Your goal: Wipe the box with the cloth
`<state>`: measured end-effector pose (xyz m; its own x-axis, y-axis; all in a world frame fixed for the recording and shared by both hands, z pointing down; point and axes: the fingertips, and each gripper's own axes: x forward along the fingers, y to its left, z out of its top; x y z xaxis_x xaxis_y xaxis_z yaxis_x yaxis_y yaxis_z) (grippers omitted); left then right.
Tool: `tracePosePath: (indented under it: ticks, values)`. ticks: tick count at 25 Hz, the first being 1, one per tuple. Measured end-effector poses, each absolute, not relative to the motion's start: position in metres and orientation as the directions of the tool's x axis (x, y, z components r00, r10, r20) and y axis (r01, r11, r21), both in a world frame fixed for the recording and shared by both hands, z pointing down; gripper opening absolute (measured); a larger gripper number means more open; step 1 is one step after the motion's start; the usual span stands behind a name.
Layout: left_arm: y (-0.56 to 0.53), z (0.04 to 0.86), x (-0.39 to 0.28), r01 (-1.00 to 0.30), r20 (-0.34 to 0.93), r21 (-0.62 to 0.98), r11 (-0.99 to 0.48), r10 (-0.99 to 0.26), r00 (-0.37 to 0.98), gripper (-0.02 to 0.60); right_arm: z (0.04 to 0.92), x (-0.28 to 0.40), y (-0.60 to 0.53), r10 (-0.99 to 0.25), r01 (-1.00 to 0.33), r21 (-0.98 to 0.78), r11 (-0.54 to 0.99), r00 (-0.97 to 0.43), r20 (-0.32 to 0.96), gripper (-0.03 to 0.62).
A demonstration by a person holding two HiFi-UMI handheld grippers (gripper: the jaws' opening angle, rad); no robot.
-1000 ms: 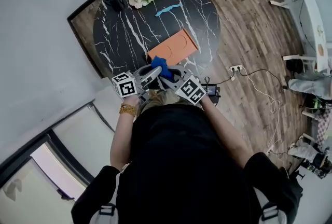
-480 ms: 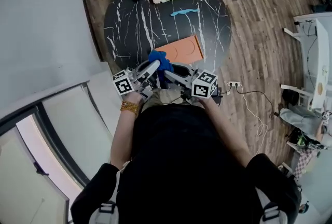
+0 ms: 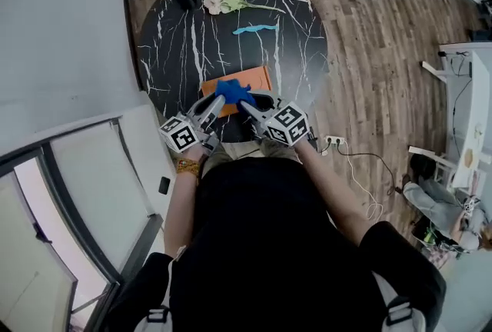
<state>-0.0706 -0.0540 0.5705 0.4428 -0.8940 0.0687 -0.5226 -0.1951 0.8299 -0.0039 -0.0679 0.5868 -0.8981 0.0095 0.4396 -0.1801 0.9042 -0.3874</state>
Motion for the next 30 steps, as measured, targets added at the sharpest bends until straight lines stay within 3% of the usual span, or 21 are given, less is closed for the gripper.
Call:
tracePosePath:
  ticks: [4, 8, 12, 19, 30]
  values:
    - [-0.042, 0.618, -0.084, -0.652, 0.320, 0.747, 0.128, -0.929, 0.185, 0.074, 0.630, 0.059, -0.140, -0.090, -0.281, -0.271, 0.921, -0.828, 0.554, 0.069]
    - [-0.003, 0.663, -0.115, -0.786, 0.621, 0.446, 0.428, -0.780, -0.073, 0.124, 0.676, 0.091, -0.196, -0.116, -0.261, -0.129, 0.957, -0.749, 0.653, 0.067]
    - [0.015, 0.696, -0.114, -0.835, 0.777, 0.250, 0.490, -0.616, -0.129, 0.180, 0.716, 0.088, -0.212, -0.060, -0.135, -0.043, 0.990, -0.675, 0.735, 0.069]
    - [0.017, 0.734, -0.081, -0.800, 0.850, 0.291, 0.524, -0.525, -0.035, 0.184, 0.745, 0.058, -0.200, -0.029, -0.005, 0.034, 0.999, -0.658, 0.753, 0.067]
    - [0.017, 0.736, -0.078, -0.816, 0.867, 0.249, 0.521, -0.495, -0.051, 0.186, 0.756, 0.085, -0.152, 0.109, 0.207, 0.025, 0.978, -0.609, 0.785, 0.063]
